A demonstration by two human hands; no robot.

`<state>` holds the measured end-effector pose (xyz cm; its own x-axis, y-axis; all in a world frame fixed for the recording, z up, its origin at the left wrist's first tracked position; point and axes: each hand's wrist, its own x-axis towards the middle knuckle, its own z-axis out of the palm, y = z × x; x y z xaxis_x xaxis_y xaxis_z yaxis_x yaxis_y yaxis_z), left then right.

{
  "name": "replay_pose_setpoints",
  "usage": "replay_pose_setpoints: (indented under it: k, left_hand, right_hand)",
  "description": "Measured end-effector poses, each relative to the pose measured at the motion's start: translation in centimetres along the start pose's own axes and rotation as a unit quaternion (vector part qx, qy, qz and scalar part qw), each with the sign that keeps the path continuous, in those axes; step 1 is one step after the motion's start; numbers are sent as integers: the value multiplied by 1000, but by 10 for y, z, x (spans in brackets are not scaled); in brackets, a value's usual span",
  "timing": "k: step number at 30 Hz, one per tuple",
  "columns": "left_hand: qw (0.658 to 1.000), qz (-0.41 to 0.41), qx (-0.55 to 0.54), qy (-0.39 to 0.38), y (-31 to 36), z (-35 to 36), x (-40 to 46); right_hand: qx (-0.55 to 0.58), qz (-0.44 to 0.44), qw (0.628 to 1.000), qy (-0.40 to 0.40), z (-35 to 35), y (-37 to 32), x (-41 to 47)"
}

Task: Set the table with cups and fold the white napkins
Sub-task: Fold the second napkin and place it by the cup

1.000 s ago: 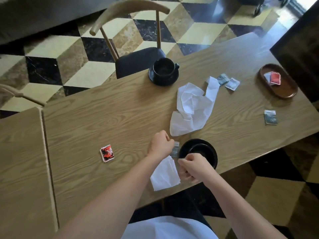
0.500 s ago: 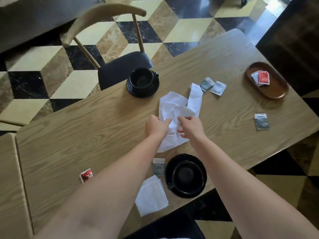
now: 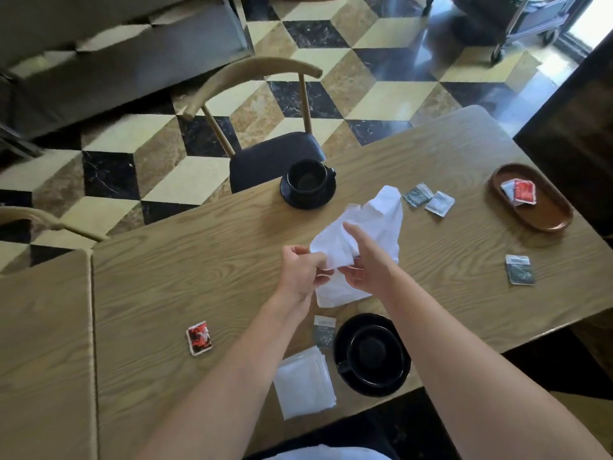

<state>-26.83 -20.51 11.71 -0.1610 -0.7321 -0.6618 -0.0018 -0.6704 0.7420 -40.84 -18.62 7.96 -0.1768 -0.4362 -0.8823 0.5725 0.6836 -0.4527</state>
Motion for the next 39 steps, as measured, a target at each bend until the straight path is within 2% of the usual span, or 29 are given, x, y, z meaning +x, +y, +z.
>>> replay_pose_setpoints:
  k: [2,6,9,11,13,15,18,20,24,26,28,30,32,34,36,38,39]
  left_hand:
    - [998,-18,-49,-42,11,-14,-21]
    - [995,2,-58,-80,39,-51,-52]
    - [991,3,-116,-65,60,-77,-69]
    - [986,-8,-166,-27,70,-94,-77]
    - [964,-51,-262,9,78,-106,-82]
    - [935,-74,-346,11,85,-117,-92]
    - [917,-47,-396,10,94,-130,-104]
    - [911,-9,-413,-5,103,-139,-116]
    - [933,53,-350,-66,124,-154,-145]
    - [948,84,-292,-97,132,-161,-154]
    - [956,110,-257,-94,139,-168,-162]
    - [960,138,-236,-69,147,-179,-168]
    - [959,158,-222,-78,157,-194,-171]
    - [934,201,-284,-79,166,-213,-170]
    - [857,217,-459,-82,165,-239,-163]
    - [770,177,-605,-103,143,-261,-153]
    - [759,140,-629,-97,126,-265,-148]
  right_hand:
    - [27,-38,999,-15,15,-4,-14]
    - [31,-71,997,-1,45,-9,-38]
    - [23,-90,996,-4,73,-17,-62]
    - [18,-96,995,0,94,-19,-81]
    - [14,-122,992,-24,115,-18,-101]
    - [54,-144,987,-46,134,-15,-119]
    - [36,-173,981,-77,164,-14,-146]
    - [-22,-221,973,-56,181,-14,-158]
    - [-113,-312,943,-23,203,-13,-173]
    - [-141,-317,937,-31,212,-17,-178]
    - [-149,-265,953,-16,216,-20,-176]
    - [-137,-212,966,-44,215,-16,-172]
    - [-102,-176,977,-67,207,-10,-166]
    - [-19,-136,987,-86,199,-3,-160]
    - [92,-129,981,-113,201,3,-159]
    - [163,-146,965,-143,214,7,-160]
    - [161,-155,962,-159,222,11,-162]
